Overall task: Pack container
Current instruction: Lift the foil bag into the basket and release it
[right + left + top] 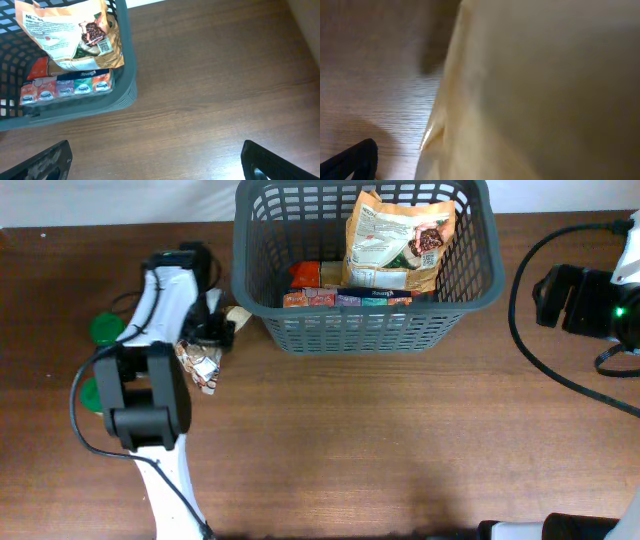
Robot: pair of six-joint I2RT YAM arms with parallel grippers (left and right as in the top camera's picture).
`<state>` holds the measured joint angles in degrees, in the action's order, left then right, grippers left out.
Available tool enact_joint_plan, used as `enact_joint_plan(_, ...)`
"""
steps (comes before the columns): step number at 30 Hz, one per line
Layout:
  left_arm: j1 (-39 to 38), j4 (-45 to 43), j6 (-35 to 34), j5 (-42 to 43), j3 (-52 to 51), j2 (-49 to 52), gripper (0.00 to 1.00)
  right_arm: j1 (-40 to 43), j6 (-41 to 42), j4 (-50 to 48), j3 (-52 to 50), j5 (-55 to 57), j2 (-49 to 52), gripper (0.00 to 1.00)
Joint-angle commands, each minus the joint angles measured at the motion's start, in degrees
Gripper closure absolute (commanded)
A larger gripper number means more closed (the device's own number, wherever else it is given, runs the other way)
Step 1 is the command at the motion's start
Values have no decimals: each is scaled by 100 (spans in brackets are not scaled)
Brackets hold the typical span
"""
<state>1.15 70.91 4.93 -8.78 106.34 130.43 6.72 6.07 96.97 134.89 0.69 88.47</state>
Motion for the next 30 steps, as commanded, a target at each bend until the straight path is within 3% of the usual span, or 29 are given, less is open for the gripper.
enact_joint_plan(1, 131, 11, 503, 205, -44, 7, 0, 44, 44, 35, 0, -96, 2, 1)
enact_joint_plan(5, 166, 63, 1351, 1019, -44, 7, 0, 44, 44, 35, 0, -96, 2, 1)
enact_joint_plan(8, 125, 72, 1425, 990, -44, 7, 1, 44, 44, 35, 0, -96, 2, 1)
enact_joint_plan(9, 120, 72, 1399, 990, -44, 7, 11, 44, 44, 35, 0, -96, 2, 1)
enact_joint_plan(12, 120, 72, 1285, 1012, -44, 7, 56, 44, 44, 35, 0, -96, 2, 1)
enact_joint_plan(14, 125, 74, 1126, 1010, -44, 7, 98, 44, 46, 35, 0, -98, 2, 1)
enact_joint_plan(20, 131, 409, 750, 1012, 372, -31, 98, 44, 46, 35, 0, -118, 2, 1)
enact_joint_plan(30, 125, 1220, 496, 990, 2986, -892, 98, 44, 46, 35, 0, -249, 2, 1)
